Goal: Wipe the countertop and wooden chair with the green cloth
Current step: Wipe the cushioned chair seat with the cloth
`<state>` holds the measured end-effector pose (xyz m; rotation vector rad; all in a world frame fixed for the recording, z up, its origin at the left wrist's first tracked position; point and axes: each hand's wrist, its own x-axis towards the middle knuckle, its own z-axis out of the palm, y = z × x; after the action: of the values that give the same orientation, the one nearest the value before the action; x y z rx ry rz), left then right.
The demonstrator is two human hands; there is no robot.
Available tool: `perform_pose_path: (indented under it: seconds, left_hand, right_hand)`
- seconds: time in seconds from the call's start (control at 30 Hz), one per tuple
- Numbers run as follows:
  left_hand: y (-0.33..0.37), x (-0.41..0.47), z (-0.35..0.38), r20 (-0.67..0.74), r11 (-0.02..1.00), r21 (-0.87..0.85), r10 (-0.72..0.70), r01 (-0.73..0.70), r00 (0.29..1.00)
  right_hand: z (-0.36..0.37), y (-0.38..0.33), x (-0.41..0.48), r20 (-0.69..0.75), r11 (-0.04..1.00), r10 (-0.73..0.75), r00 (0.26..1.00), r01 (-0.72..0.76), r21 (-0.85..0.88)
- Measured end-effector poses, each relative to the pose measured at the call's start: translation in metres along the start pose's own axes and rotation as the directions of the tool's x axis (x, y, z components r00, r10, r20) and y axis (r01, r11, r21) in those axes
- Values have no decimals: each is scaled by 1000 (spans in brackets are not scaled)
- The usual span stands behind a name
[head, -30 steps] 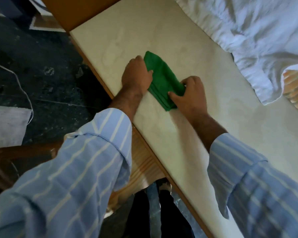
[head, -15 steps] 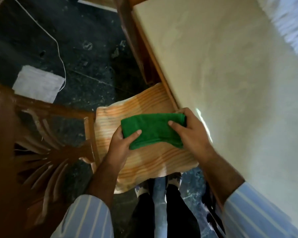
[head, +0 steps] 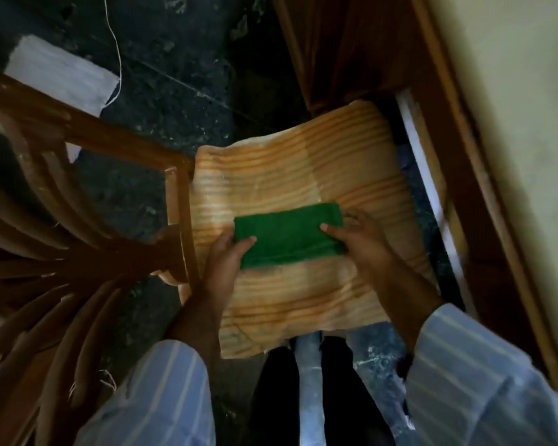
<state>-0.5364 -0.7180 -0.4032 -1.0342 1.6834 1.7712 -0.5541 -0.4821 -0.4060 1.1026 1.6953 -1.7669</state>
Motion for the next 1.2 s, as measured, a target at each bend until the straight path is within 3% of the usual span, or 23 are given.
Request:
perform_pose_path:
  seconds: [0.17,0.23,0.3,0.37,0.43,0.5,0.57,0.63,0.8,1.03,1.2]
  left_hand:
    - [49,71,35,74,971,82,220,-226,973]
    - [70,97,52,62,919,214,326,-332,943]
    - [83,119,67,48,795,423,459,-434,887]
    - [88,133,74,106,581,634,588,-510,802]
    - [84,140,77,269,248,790,682,-561,680]
    - [79,142,80,499,-43,780,646,-624,578]
    - [72,147,87,702,-247,680,491,-691,516]
    - [67,154,94,785,-383,617,364,-688,502]
    - [78,172,102,817,-501,571,264,-651,513]
    - [68,170,119,843,-608,527,287,-594,455]
    - [62,154,138,773,-548,617,285,-565,567]
  right_hand:
    - [4,-41,79,-80,989,-147,986,147,-1]
    - [2,-52,105,-128,977,-212,969,210,-26]
    - [-6,-50,130,-161,968,-250,955,241,-75]
    - [-11,-46,145,-213,960,-269,939,243,-143]
    - [-12,-45,137,-258,907,-352,900,260,-332]
    - [-20,-36,134,-231,672,-620,750,356,-650]
    - [-32,-28,140,-95,374,-817,569,397,-838]
    - [-42,-21,157,46,199,-855,517,409,-891]
    - [-50,5,175,169,48,-855,491,398,-916]
    - [-46,9,173,142,31,-849,508,318,-948]
    - [-46,13,174,140,26,-860,490,317,-948]
